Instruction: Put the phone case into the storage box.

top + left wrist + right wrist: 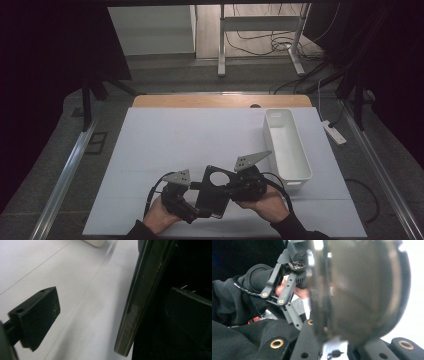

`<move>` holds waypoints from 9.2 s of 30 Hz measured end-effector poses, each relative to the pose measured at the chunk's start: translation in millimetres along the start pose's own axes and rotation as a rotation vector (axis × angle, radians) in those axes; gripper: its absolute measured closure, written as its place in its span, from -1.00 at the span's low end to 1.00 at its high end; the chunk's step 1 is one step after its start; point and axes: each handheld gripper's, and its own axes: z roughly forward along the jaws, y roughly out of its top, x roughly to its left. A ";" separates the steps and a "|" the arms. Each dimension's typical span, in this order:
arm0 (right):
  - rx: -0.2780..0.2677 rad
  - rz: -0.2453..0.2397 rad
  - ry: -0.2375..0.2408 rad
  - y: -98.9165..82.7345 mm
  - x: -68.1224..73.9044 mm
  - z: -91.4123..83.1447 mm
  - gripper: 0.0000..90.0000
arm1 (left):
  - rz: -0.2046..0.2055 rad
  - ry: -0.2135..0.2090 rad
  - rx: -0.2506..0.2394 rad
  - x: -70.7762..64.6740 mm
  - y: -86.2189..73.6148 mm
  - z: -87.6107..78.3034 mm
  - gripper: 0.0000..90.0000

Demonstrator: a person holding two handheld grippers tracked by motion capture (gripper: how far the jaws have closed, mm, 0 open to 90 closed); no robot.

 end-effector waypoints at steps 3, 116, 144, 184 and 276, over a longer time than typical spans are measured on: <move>0.002 -0.007 0.009 0.2 0.6 0.0 0.90 | 0.011 -0.010 -0.011 -1.6 0.7 -1.8 -0.72; -0.155 0.038 -0.454 10.5 -9.1 -32.6 -1.00 | -0.057 0.258 0.003 -9.1 2.0 -7.6 0.88; -0.224 -0.019 -0.404 9.6 0.0 -42.4 0.52 | -0.058 0.178 -0.015 -12.7 3.1 -2.4 0.88; -0.276 0.021 -0.314 11.1 1.4 -43.5 0.83 | -0.056 0.093 -0.014 -5.9 0.5 3.6 0.77; -0.344 0.027 -0.572 43.2 -33.9 -136.9 0.83 | -0.131 0.529 -0.091 -32.3 -91.2 -120.8 -1.00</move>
